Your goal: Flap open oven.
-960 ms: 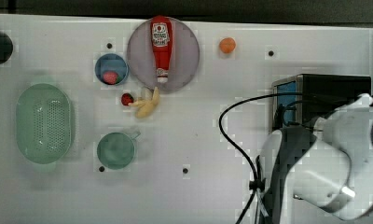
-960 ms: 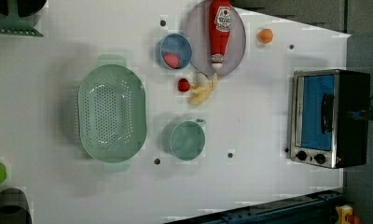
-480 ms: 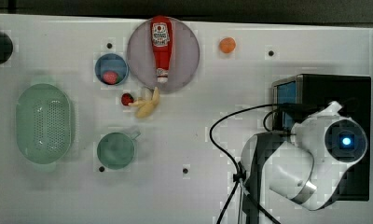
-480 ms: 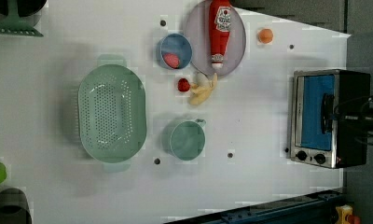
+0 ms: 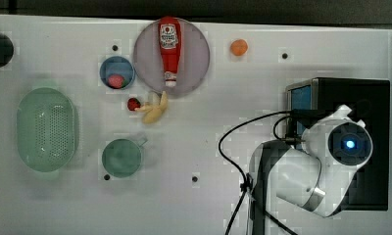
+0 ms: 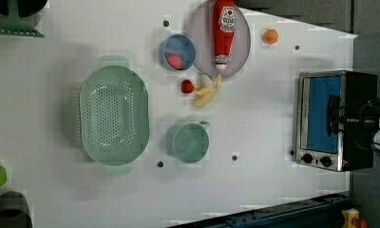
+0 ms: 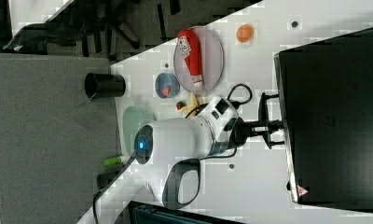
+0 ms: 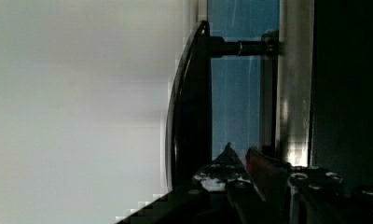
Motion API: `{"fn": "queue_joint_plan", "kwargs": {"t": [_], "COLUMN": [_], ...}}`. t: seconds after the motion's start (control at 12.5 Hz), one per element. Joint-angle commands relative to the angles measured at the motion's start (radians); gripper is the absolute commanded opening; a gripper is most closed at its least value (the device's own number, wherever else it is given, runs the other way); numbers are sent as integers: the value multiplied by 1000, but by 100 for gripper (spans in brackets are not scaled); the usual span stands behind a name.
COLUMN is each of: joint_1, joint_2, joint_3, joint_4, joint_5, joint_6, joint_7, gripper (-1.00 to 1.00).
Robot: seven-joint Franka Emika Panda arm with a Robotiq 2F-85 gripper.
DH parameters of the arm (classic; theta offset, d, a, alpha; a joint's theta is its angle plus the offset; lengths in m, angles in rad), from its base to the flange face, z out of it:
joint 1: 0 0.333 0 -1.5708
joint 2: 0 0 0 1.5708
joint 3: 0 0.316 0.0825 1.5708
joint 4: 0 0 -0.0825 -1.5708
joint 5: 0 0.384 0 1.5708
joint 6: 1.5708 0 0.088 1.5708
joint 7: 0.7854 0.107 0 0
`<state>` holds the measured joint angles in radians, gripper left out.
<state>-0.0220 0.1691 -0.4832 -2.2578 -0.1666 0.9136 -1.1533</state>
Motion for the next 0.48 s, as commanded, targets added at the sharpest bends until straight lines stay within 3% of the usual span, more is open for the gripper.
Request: {"fn": "queue_joint_plan", "kwargs": {"t": [0.08, 0.48], "joint_1": [75, 149], "joint_2": [36, 116], "joint_3": [37, 98], "joint_4": [-3, -5], "joint_5": [-94, -364], "joint_6": [10, -14], "joint_7": [154, 507], "gripper": [-65, -65]}}
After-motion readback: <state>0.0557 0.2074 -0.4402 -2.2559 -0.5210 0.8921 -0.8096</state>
